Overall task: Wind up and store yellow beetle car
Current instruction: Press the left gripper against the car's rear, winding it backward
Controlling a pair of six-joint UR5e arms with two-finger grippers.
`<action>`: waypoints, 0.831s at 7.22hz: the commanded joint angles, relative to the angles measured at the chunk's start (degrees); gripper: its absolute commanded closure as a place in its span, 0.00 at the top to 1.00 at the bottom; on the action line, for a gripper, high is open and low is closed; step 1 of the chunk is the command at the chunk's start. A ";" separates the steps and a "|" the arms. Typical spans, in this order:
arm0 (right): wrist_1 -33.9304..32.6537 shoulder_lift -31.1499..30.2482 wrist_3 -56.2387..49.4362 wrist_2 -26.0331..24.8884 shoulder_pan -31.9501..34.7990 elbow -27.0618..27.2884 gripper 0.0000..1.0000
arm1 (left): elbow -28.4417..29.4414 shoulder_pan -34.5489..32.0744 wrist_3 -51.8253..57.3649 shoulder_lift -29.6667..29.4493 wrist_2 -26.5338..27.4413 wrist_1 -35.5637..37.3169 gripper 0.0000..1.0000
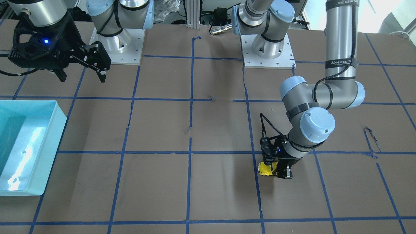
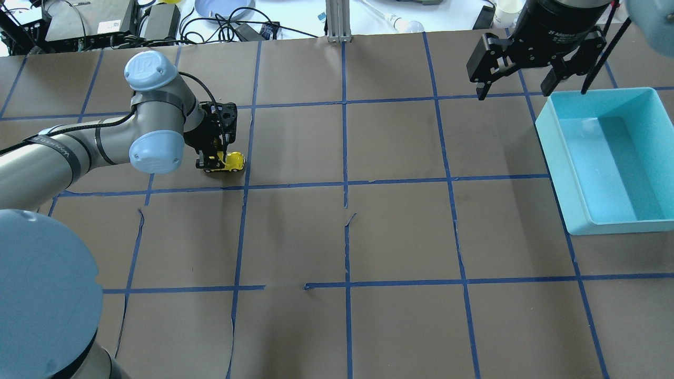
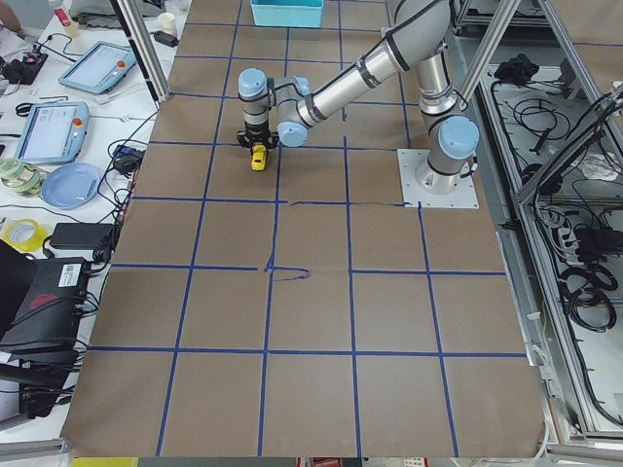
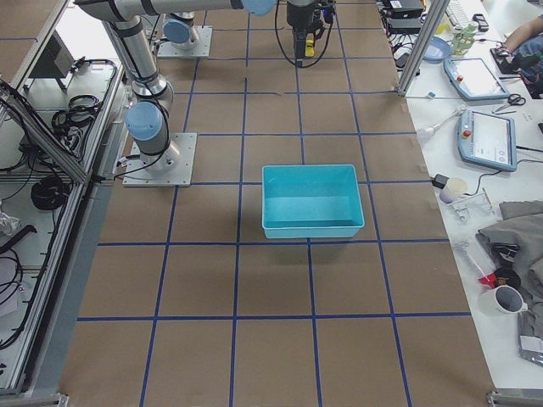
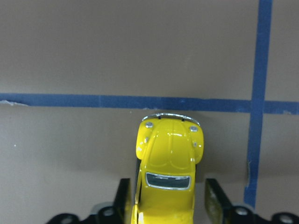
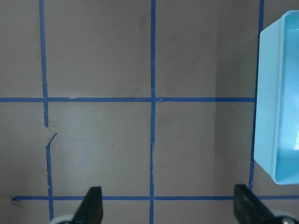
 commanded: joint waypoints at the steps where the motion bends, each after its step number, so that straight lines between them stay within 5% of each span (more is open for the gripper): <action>1: 0.00 0.00 0.00 0.00 -0.04 0.04 1.00 | 0.03 0.54 0.42 -0.05 -0.06 0.11 0.26; 6: 0.00 0.00 0.00 0.00 -0.04 0.04 1.00 | -0.59 9.41 6.31 0.30 -0.68 -0.07 0.26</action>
